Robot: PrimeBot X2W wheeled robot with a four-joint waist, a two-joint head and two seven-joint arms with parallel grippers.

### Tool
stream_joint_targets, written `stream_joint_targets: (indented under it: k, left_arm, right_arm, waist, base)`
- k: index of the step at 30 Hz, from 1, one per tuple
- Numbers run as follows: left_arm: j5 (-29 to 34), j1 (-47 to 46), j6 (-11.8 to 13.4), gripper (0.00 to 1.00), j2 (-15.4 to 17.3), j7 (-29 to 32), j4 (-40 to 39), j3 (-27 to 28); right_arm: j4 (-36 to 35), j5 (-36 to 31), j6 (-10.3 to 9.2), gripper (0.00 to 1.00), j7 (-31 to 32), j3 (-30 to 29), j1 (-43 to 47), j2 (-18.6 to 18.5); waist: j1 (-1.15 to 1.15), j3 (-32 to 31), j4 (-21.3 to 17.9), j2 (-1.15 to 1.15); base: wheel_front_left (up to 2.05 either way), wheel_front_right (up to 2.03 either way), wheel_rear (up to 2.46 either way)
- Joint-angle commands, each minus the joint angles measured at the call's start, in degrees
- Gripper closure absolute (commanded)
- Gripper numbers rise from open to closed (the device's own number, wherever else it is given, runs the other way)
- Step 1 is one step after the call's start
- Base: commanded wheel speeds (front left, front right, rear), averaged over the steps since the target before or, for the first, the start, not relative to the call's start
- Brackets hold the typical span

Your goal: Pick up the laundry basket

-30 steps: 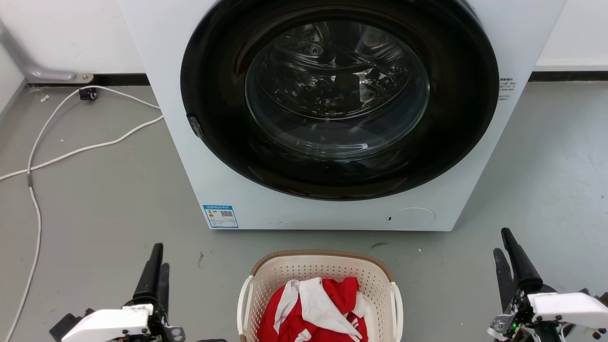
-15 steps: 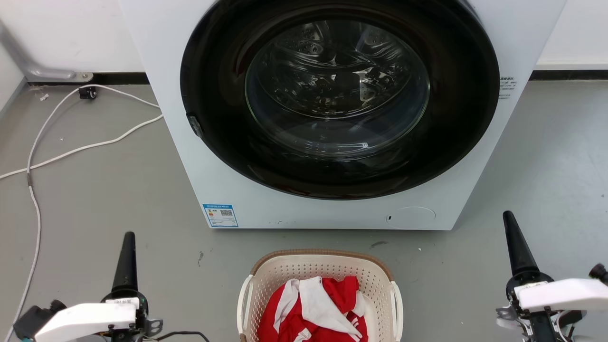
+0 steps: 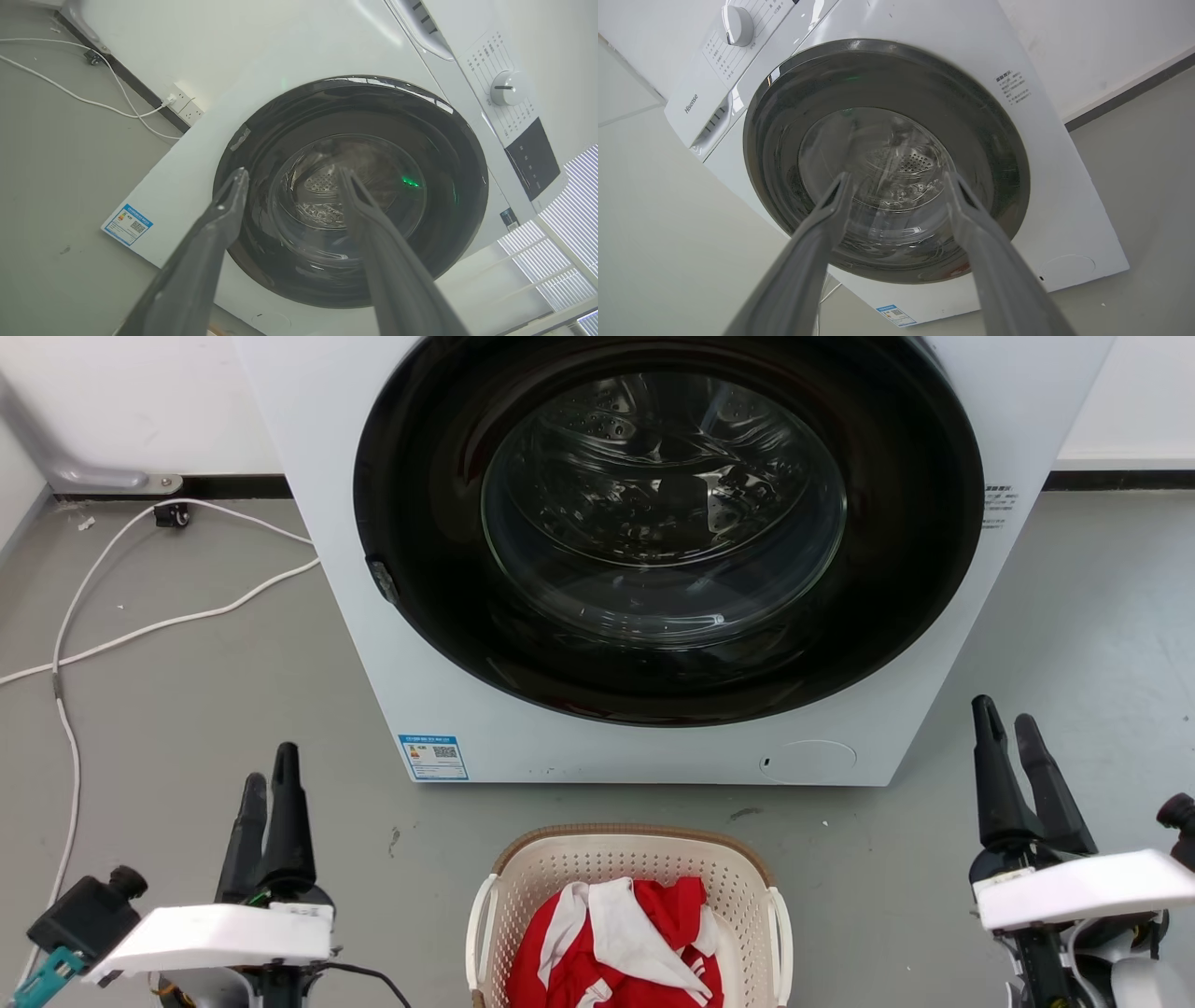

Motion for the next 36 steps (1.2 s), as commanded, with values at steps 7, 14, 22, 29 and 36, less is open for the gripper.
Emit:
stream_joint_targets:
  k: [7, 14, 22, 29, 36]
  left_arm:
    - [11.9, 0.7, 1.4, 0.00, 0.3, -1.7, -4.3, -4.0]
    - [20.7, 0.6, 4.4, 0.00, 1.4, -2.9, -5.9, -7.4]
    - [27.8, 0.1, 10.3, 0.00, 5.8, -4.2, -6.7, -14.5]
    - [30.9, -0.3, 14.8, 0.00, 8.8, -5.1, -7.3, -19.8]
    - [33.4, -0.6, 18.3, 0.00, 11.1, -6.0, -6.3, -23.7]
  right_arm:
    - [-2.4, -9.3, 0.11, 0.00, -1.7, 1.8, 0.2, -0.2]
    - [-2.5, -15.1, 0.12, 0.00, -2.9, 0.6, 0.5, -0.2]
    - [-2.9, -21.2, 0.12, 0.00, -4.2, 0.2, 1.0, -0.2]
    - [-3.0, -25.8, 0.12, 0.00, -5.1, 0.0, 1.5, -0.2]
    - [-2.3, -31.1, 0.13, 0.00, -6.0, 0.1, 1.8, -0.2]
  waist:
    - [0.00, 0.1, -0.2, 0.00]
    - [0.00, 0.1, -0.3, 0.00]
    - [0.00, 0.1, -0.5, 0.00]
    - [0.00, 0.2, -0.6, 0.00]
    - [0.00, 0.2, -0.7, 0.00]
  base:
    - [0.00, 0.00, 0.00]
    - [0.00, 0.00, 0.00]
    - [0.00, 0.00, 0.00]
    - [0.00, 0.00, 0.00]
    - [0.00, 0.00, 0.00]
